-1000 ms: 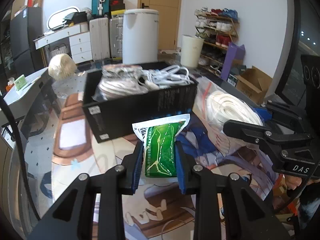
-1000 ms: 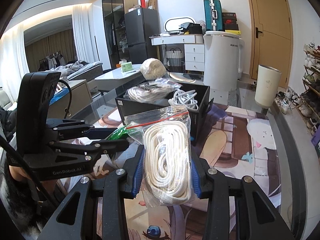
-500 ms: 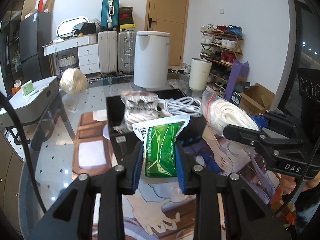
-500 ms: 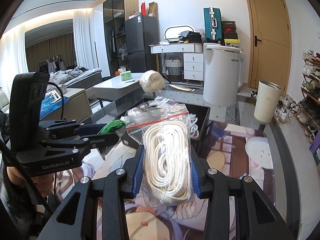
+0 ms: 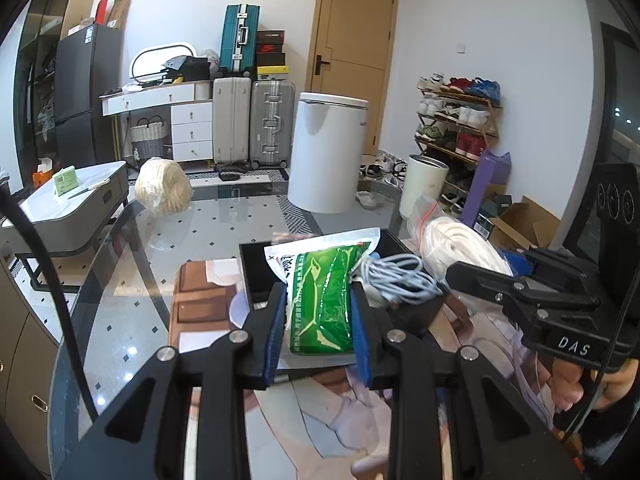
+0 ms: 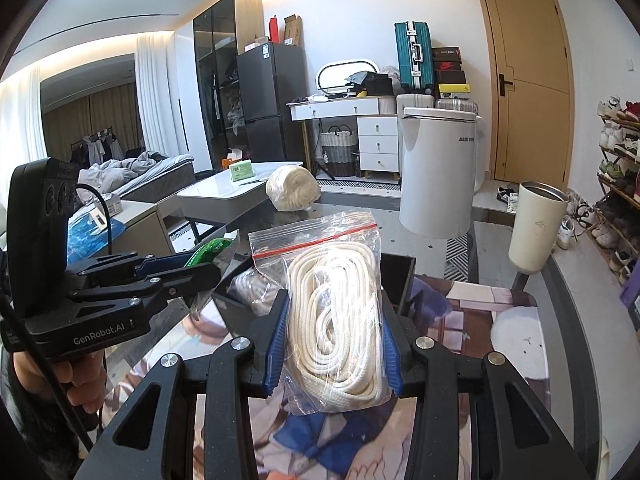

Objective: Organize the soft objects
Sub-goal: 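Carry the green packet with left gripper while right carries the rope bag into the box, then open the left gripper releasing the packet while right releases the rope bag in the box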

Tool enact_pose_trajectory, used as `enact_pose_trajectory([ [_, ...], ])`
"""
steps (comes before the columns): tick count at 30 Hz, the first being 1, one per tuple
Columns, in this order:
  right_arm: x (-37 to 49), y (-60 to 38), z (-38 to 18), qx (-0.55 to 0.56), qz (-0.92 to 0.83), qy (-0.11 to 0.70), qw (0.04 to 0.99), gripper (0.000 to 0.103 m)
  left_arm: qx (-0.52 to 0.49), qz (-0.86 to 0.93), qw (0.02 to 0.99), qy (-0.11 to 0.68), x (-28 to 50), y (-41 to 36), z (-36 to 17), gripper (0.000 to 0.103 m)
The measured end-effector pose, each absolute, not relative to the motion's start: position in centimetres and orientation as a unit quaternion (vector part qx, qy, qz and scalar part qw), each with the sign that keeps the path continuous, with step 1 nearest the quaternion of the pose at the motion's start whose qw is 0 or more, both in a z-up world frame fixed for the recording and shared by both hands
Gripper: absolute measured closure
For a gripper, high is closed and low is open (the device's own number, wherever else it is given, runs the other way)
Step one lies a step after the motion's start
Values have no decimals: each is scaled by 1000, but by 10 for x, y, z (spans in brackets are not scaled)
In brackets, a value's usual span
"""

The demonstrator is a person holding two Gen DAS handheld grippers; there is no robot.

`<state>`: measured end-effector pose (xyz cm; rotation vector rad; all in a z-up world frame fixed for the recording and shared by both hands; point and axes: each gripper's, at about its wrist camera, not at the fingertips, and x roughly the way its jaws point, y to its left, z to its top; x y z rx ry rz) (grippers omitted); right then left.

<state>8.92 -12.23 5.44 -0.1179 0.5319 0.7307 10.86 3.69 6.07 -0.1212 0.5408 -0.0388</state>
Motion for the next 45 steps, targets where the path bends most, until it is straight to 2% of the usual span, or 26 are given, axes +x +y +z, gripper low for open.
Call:
enact_pose_trajectory([
  [11, 129, -94, 45, -50, 339, 283, 896, 63, -54, -4, 963, 263, 148, 42, 58, 75],
  [32, 164, -63, 14, -108, 315, 331, 883, 63, -30, -3, 947, 320, 188, 32, 19, 74],
  [38, 162, -62, 13, -120, 320, 329, 880, 63, -22, -2, 947, 320, 187, 31, 17, 69],
  [40, 160, -62, 13, -124, 325, 326, 879, 56, -23, 2, 947, 320, 187, 33, 19, 64],
  [41, 159, -63, 14, -123, 330, 325, 878, 54, -24, 4, 947, 319, 186, 34, 20, 58],
  [43, 157, -67, 16, -117, 335, 320, 878, 42, -29, 4, 950, 311, 181, 36, 23, 49],
  [45, 154, -74, 19, -109, 335, 309, 883, 30, -31, -1, 953, 301, 173, 37, 26, 46],
])
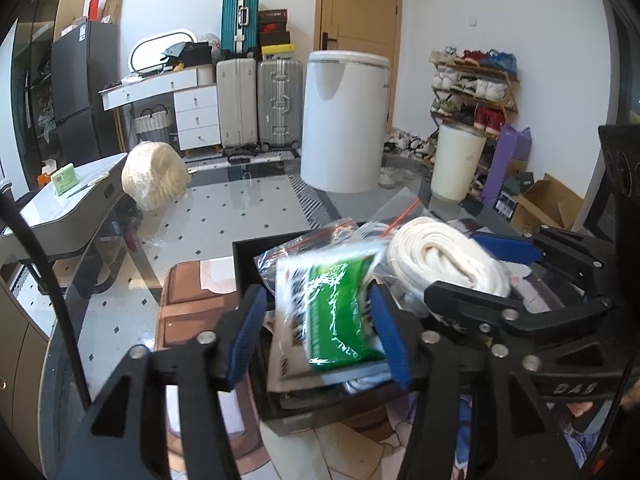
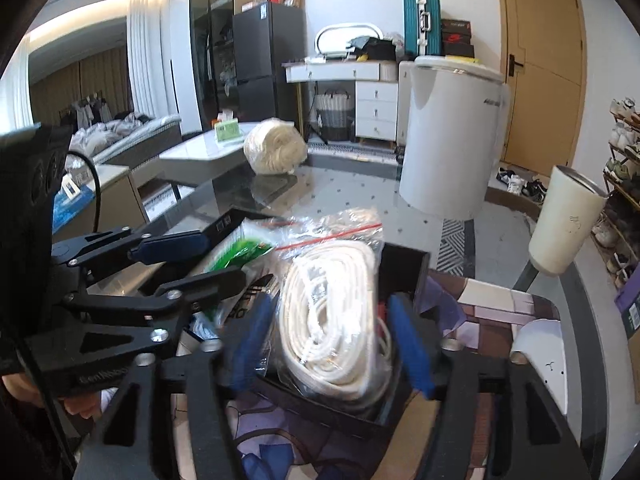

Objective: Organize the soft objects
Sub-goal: 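Open the left gripper releasing the packet while right releases the rope bag in the box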

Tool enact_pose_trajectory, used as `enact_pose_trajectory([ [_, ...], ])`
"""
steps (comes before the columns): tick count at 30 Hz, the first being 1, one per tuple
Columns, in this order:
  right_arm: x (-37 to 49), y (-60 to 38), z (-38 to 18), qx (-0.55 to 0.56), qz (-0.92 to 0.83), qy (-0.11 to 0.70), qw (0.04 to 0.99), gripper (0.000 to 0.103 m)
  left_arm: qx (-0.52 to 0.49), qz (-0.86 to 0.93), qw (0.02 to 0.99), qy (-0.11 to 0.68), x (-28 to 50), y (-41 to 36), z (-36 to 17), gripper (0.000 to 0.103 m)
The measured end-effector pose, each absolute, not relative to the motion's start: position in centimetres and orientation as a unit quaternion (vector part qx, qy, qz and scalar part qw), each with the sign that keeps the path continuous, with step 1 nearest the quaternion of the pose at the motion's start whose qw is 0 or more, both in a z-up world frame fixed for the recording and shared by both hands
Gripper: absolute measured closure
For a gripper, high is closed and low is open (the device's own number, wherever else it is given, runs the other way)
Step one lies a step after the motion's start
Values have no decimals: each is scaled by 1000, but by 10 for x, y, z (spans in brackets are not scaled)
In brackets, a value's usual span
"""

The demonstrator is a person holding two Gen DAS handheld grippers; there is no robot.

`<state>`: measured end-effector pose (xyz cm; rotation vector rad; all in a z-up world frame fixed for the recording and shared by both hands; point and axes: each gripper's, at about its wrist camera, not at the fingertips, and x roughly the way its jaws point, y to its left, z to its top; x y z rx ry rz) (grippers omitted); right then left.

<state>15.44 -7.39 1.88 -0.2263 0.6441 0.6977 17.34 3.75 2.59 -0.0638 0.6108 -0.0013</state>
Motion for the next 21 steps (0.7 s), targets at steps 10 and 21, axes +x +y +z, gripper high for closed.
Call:
enact_pose_trajectory([
  [10, 125, -105, 41, -75, 350, 246, 901, 1, -20, 2, 969, 247, 128, 39, 47, 3],
  [21, 90, -120, 32, -78, 345, 213, 911, 1, -42, 25, 974, 220, 90, 50, 39, 0],
])
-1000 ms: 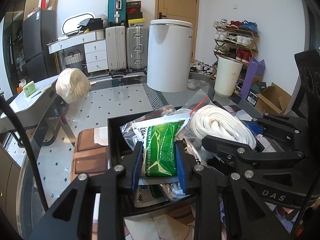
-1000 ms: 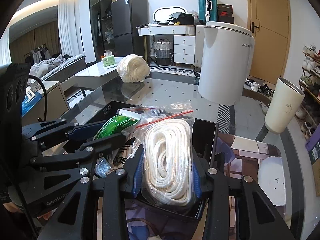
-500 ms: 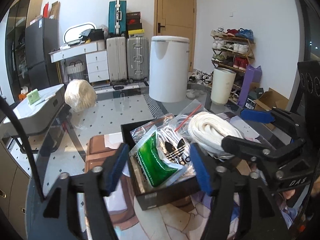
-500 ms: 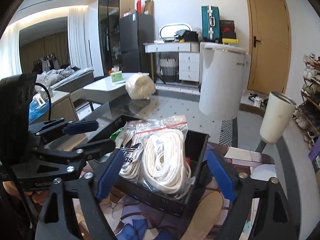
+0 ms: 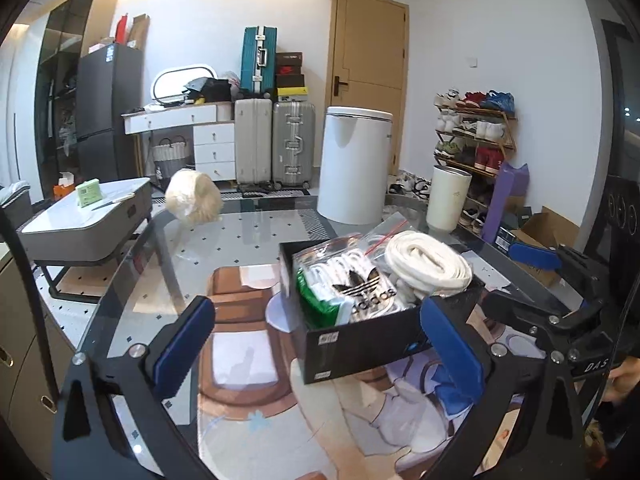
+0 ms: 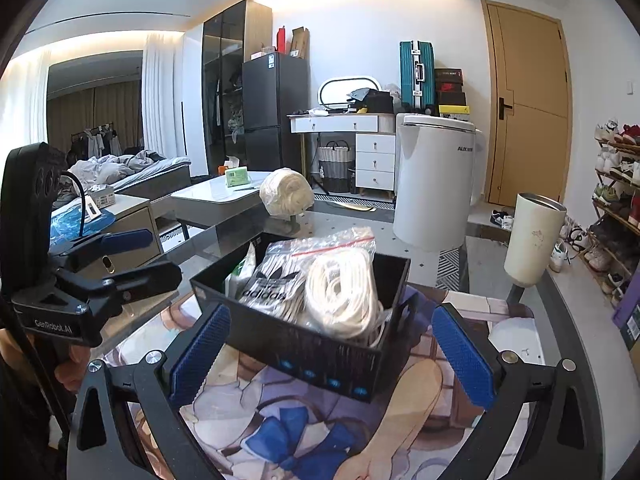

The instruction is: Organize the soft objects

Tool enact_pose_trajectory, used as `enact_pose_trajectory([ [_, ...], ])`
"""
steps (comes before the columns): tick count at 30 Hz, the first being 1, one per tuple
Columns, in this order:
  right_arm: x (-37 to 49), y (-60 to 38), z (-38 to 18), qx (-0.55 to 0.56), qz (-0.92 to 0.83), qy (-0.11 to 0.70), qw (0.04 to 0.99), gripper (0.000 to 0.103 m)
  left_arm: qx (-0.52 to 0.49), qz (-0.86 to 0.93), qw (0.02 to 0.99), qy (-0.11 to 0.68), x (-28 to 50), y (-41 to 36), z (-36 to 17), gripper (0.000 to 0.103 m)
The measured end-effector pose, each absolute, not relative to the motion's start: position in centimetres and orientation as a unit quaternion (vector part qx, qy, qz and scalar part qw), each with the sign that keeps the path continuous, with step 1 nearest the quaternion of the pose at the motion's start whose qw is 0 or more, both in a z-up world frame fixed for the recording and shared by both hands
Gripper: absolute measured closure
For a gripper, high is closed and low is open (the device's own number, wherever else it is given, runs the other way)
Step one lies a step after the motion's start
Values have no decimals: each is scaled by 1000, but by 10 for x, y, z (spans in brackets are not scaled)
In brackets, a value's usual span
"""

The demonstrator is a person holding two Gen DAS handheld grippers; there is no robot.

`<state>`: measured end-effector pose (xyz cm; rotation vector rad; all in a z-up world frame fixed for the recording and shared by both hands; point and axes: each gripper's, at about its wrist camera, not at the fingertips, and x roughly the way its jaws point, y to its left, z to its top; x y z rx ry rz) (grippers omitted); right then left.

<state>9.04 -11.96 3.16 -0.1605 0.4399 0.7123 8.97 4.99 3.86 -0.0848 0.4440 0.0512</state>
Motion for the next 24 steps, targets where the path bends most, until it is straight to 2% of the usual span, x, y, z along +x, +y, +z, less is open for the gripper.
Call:
enact_pose_trajectory([
  [24, 67, -132, 25, -58, 344, 173, 921, 1, -26, 45, 978, 204, 82, 47, 24, 0],
])
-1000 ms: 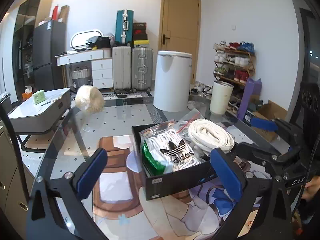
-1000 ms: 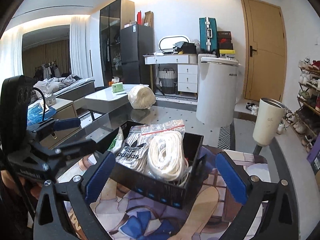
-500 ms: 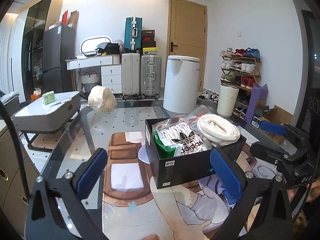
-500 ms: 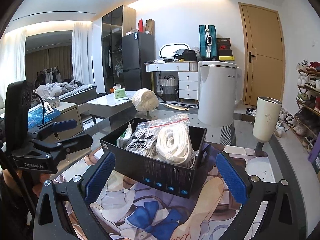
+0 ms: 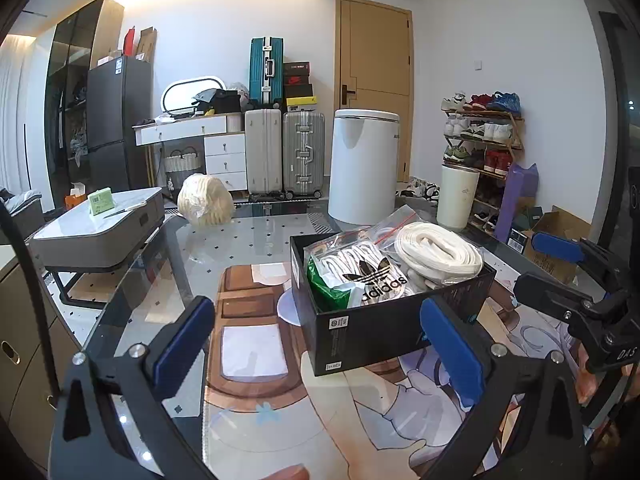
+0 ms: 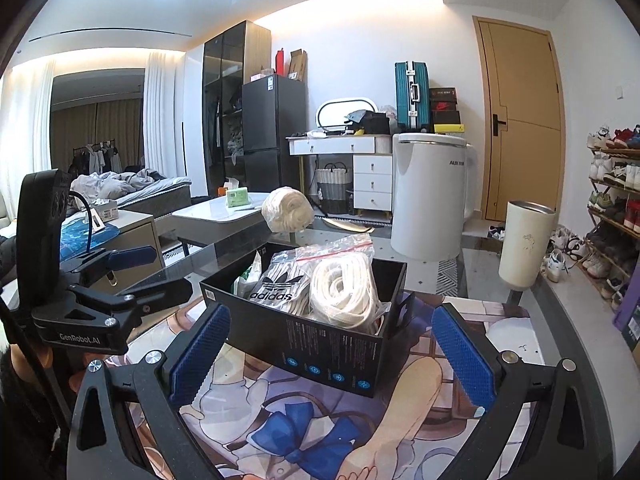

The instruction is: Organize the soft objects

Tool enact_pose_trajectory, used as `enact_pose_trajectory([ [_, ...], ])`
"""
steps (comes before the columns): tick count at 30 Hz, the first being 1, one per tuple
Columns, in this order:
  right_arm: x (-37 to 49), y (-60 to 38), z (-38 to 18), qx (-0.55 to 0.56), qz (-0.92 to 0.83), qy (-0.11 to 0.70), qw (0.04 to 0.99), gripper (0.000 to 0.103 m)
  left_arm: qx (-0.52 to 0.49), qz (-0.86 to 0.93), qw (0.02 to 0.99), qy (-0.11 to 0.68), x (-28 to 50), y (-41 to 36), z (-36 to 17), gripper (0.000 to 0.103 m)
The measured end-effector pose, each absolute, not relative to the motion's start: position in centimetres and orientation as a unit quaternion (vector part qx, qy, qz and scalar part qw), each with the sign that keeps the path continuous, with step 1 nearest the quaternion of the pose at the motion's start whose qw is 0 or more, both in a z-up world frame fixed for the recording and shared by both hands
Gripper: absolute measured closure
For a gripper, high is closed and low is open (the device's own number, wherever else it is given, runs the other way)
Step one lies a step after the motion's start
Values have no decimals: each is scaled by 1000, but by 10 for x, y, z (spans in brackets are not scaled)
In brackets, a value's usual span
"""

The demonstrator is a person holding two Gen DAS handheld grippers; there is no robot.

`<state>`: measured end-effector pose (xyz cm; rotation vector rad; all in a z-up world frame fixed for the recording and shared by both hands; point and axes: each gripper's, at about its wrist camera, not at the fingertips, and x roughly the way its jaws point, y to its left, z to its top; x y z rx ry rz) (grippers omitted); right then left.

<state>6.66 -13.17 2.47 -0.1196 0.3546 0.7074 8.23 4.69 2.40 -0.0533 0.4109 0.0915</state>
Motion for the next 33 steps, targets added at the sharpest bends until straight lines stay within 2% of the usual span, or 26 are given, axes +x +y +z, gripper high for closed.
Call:
enact_pose_trajectory([
  [33, 59, -133, 26, -60, 341, 165, 923, 1, -28, 40, 978, 202, 80, 43, 25, 0],
])
